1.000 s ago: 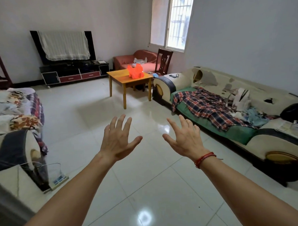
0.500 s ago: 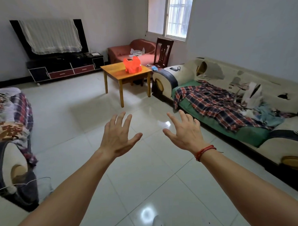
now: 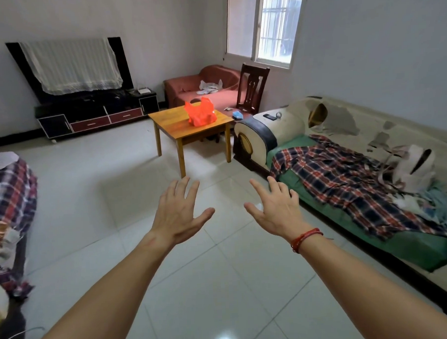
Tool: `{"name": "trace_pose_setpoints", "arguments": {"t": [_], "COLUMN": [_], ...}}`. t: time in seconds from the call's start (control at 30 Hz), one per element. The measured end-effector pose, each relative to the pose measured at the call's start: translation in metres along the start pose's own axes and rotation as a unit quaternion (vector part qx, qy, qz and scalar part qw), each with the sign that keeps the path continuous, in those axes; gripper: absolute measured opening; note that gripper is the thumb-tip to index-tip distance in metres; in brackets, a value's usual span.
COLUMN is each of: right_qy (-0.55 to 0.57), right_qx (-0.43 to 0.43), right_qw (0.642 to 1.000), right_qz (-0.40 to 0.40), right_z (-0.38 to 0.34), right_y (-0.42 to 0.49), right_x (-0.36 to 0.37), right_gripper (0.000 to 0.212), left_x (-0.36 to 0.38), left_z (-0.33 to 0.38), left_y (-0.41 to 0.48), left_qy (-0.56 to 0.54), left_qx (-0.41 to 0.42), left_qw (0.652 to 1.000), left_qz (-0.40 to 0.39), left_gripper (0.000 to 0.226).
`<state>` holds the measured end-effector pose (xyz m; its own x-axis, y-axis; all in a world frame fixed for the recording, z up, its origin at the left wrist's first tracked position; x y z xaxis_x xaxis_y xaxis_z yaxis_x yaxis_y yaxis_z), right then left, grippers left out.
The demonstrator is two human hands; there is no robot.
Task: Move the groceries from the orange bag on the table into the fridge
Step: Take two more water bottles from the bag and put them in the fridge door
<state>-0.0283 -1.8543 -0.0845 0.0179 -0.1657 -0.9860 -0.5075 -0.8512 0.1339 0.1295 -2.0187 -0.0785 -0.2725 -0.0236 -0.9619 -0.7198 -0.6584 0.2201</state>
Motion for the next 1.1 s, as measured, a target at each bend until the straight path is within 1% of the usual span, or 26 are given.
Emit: {"name": "trace_pose_setpoints", "arguments": {"t": [0.2,0.33,0.57,0.77,0.97,1.1], "right_qy": [0.004,0.002,-0.01,-0.01,-0.004,-0.006], "right_qx": [-0.002,-0.008,-0.005,-0.001,0.003,-0.011], "right_qw": [1.0,1.0,1.0,0.999,0.999,0.999], "right_qz": [-0.008,-0.004,-0.024,-0.035,-0.034,-0.037], "right_z": [0.039,0.056,0.089,0.119,0.158,0.188], "right_y": [0.093,0.16,0.308,0.418,0.512,0.576], "right_x": [0.015,0.031,0.058,0.076,0.086,0.1], "right_gripper": [0.069,0.068,0.069,0.07,0.07,0.069], "left_x": [0.025,0.051,0.096,0.118,0.145,0.17], "left_z": [0.004,-0.005,-0.027,-0.034,-0.037,-0.039], "left_y": [0.095,0.159,0.311,0.429,0.526,0.586], "left_qy": [-0.011,-0.006,-0.007,-0.005,-0.004,0.005], "left_qx": [-0.004,-0.003,-0.004,-0.003,-0.011,-0.019], "left_qw": [1.0,1.0,1.0,1.0,0.999,0.999], "left_qz": [-0.009,-0.008,-0.015,-0.024,-0.034,-0.033], "left_gripper": [0.092,0.091,0.092,0.094,0.095,0.091]}}
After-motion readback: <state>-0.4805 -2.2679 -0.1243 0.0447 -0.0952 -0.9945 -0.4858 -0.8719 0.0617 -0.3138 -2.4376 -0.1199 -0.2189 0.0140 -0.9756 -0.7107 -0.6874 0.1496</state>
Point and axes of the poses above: each hand's wrist, its own y-axis towards the middle knuckle, its own x-axis out of the palm, z = x × y, the point moved 9 cm from there along y, towards the middle knuckle, and after that the axes turned 12 degrees about -x, right-handed, at the moved point
